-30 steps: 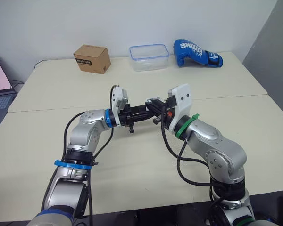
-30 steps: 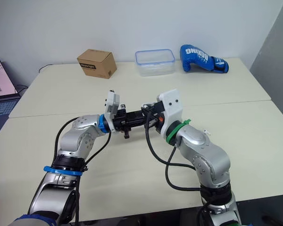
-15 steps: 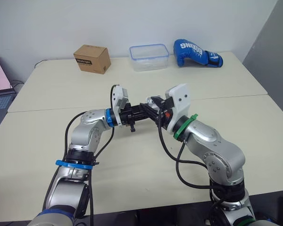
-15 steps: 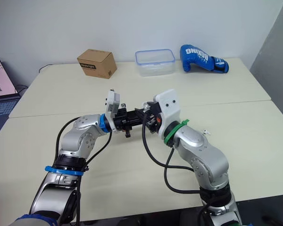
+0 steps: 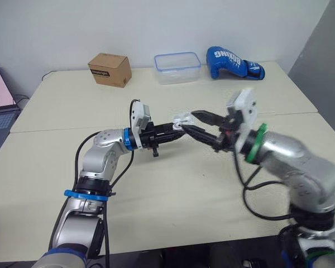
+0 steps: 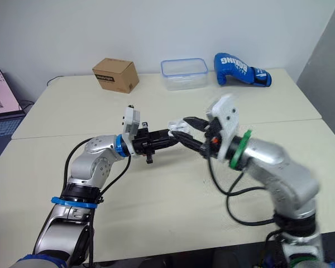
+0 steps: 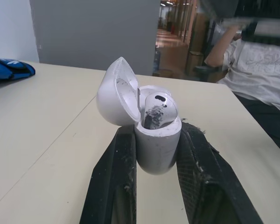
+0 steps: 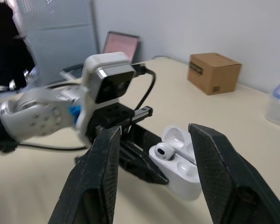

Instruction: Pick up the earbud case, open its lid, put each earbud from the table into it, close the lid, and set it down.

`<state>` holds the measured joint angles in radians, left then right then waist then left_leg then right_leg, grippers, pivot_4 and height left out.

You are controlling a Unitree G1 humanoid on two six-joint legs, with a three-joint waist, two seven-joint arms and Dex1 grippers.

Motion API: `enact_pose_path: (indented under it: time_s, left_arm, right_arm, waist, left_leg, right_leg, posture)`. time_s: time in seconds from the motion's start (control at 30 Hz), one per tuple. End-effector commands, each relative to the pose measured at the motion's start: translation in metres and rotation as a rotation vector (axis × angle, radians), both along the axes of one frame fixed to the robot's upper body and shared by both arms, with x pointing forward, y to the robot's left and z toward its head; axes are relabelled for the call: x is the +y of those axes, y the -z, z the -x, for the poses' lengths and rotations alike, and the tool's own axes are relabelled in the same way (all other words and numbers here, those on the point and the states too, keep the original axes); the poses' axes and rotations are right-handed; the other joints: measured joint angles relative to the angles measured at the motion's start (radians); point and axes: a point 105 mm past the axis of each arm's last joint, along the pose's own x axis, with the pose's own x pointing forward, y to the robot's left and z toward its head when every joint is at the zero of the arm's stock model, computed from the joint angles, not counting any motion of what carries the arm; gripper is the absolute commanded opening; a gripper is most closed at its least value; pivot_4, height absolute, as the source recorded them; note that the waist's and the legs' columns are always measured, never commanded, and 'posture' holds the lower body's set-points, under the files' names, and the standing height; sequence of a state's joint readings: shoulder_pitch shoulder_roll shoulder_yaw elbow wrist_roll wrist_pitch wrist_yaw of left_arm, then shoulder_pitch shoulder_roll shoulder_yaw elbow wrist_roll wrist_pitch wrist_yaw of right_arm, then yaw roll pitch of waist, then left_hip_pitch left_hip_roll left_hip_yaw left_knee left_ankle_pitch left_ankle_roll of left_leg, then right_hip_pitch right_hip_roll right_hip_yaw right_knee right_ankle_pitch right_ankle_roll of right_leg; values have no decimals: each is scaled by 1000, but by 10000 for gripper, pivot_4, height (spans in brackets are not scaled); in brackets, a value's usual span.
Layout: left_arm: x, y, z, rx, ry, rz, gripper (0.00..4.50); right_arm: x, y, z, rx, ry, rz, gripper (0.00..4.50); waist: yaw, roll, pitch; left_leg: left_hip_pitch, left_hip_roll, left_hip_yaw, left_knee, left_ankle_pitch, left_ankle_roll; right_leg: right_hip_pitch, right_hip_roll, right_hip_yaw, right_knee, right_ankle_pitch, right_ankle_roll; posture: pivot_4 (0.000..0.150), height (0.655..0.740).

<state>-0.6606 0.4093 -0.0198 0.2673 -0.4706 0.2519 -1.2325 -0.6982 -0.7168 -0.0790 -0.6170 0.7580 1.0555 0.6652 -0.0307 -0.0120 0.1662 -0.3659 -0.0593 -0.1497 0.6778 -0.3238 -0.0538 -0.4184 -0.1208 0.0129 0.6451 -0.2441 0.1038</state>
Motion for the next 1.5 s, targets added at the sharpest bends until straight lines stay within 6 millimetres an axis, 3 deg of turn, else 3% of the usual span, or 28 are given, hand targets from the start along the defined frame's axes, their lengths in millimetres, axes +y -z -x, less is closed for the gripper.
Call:
enact_pose_path:
  time_s: [0.03,0.13,0.33,0.5,0.6,0.93,1.5]
  left_arm:
    - [5,-13,5,-56,24,22,8432]
    - [5,-15,10,-47,54,32,8432]
    - [4,-14,19,-42,72,31,8432]
    - [5,-14,23,-40,71,28,8432]
    - [6,-15,24,-40,67,24,8432]
    - [12,-13,30,-32,45,16,8432]
    - [10,-12,31,-23,43,14,8432]
  right_arm:
    - [-31,-5,-10,32,23,152,23704]
    - [-63,10,-30,65,118,297,23704]
    - [-96,55,-66,159,287,451,23704]
    - [-106,94,-82,244,349,490,23704]
    - [-107,105,-90,279,371,484,23704]
    - [-121,126,-103,334,441,512,23704]
    - [-123,138,-98,399,439,513,23704]
  waist:
    - [-1,0,0]
    - [-2,-1,0]
    - [-3,-1,0]
    - [-2,-1,0]
    - [-1,-1,0]
    - [-2,-1,0]
    - [-2,-1,0]
  left_leg:
    - [0,0,0,-1,0,0]
    - [0,0,2,0,0,0]
    - [0,1,3,0,0,0]
    - [-1,0,4,0,0,0]
    - [-1,0,3,0,0,0]
    - [-1,0,3,0,0,-1]
    - [-1,0,3,0,0,-1]
  right_leg:
    - [0,0,0,0,0,0]
    - [0,0,1,0,0,0]
    - [-1,0,2,1,0,0]
    - [-2,-1,2,1,0,0]
    - [-2,-1,2,1,0,0]
    - [-2,-1,2,0,0,0]
    - [-2,-1,2,0,0,0]
  posture:
    - [1500,7307]
    - [1500,7307]
    - [1500,7307]
    - [1500,7307]
    - [1500,7307]
    - [1500,7307]
    - [1500,7307]
